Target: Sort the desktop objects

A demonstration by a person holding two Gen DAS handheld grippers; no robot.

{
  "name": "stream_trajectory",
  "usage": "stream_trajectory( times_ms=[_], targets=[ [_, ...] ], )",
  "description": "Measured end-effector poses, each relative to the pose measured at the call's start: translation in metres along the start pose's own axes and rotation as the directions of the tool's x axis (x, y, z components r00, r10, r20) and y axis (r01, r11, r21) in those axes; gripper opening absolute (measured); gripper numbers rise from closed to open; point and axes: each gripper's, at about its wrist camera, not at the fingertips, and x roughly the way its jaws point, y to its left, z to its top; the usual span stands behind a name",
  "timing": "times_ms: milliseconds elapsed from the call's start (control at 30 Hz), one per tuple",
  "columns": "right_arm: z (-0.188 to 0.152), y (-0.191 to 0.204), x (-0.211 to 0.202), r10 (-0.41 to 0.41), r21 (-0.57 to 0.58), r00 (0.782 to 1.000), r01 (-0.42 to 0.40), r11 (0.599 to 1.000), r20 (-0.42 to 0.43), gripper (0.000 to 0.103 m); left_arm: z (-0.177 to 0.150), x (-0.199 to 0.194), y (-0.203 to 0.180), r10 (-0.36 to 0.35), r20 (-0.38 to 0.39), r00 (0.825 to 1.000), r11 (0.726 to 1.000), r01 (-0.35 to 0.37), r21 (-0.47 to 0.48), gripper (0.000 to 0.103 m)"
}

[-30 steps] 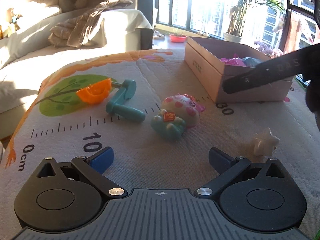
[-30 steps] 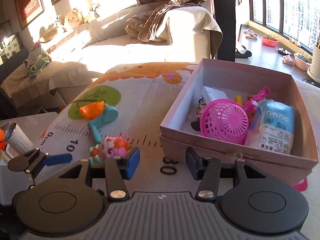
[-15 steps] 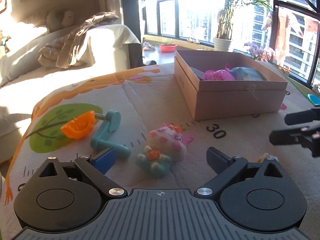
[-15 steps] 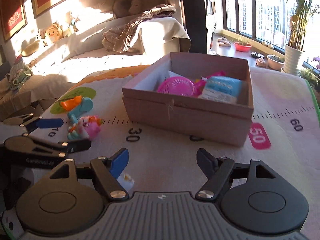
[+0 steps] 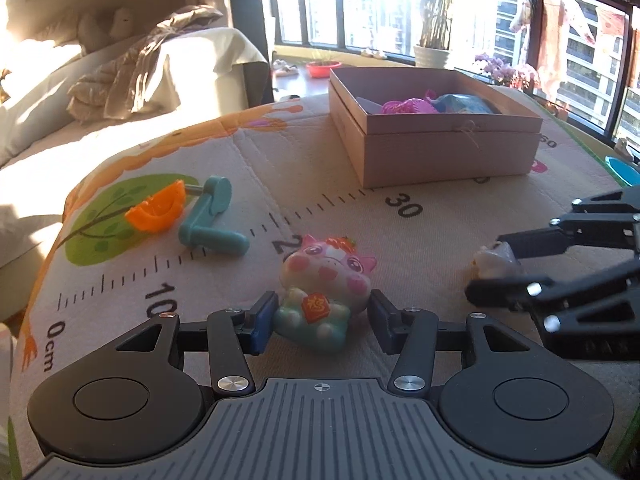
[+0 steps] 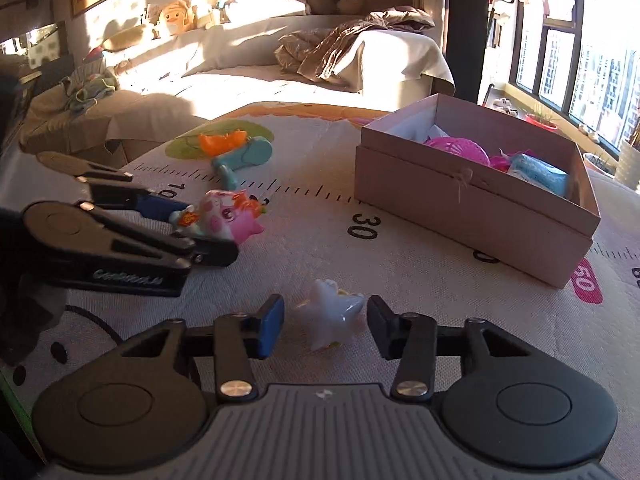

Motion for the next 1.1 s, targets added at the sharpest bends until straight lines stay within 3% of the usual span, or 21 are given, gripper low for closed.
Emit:
stream_trajectory(
  times_ms=[167, 200, 233, 400, 567, 733, 800, 900, 967, 1100],
  targets=[
    [0.014, -0.017, -0.023, -0.022, 0.001, 0.999, 0.022, 1.0, 0.024, 0.039, 0.019, -0.02, -0.013, -0.041, 0.053, 0.998, 0.998, 0.038, 0.056, 0.05],
    [0.021, -0.025, -0.031, -0.023, 0.017, 0.999, 0.022, 1.0, 0.04, 0.039, 0.029, -0.023, -0.016, -0.05, 0.079, 0.996, 0.997, 0.045, 0.069, 0.049],
    [0.029, -0.033, -0.04, -0.028, 0.036, 0.998, 0.026, 0.999, 0.063, 0.039, 0.041, -0.026, -0.019, -0.062, 0.107, 0.992, 0.995, 0.053, 0.081, 0.041],
    [0.075, -0.078, -0.072, -0.093, 0.121, 0.976, 0.07, 0.99, 0.198, 0.039, 0.107, -0.005, -0.037, -0.104, 0.211, 0.972, 0.989, 0.079, 0.125, 0.04],
    [0.107, -0.119, -0.05, -0.158, 0.176, 0.966, 0.122, 0.977, 0.206, 0.039, 0.151, 0.046, -0.054, -0.113, 0.224, 0.968, 0.989, 0.089, 0.115, 0.038],
    [0.117, -0.156, 0.007, -0.204, 0.252, 0.972, 0.169, 0.953, 0.118, 0.039, 0.173, 0.096, -0.068, -0.098, 0.21, 0.973, 0.992, 0.078, 0.099, 0.039],
    [0.114, -0.167, 0.026, -0.209, 0.281, 0.974, 0.178, 0.943, 0.083, 0.039, 0.176, 0.113, -0.069, -0.077, 0.19, 0.979, 0.995, 0.063, 0.08, 0.041],
    [0.11, -0.177, 0.043, -0.221, 0.29, 0.974, 0.197, 0.937, 0.054, 0.04, 0.173, 0.124, -0.06, -0.082, 0.149, 0.985, 0.996, 0.078, 0.036, 0.06],
    [0.107, -0.182, 0.045, -0.222, 0.307, 0.974, 0.197, 0.931, 0.05, 0.044, 0.168, 0.116, -0.051, -0.088, 0.147, 0.985, 0.996, 0.086, 0.023, 0.075],
    [0.101, -0.185, 0.037, -0.236, 0.317, 0.97, 0.204, 0.926, 0.064, 0.045, 0.149, 0.084, -0.035, -0.064, 0.171, 0.983, 0.997, 0.058, 0.041, 0.082]
  ],
)
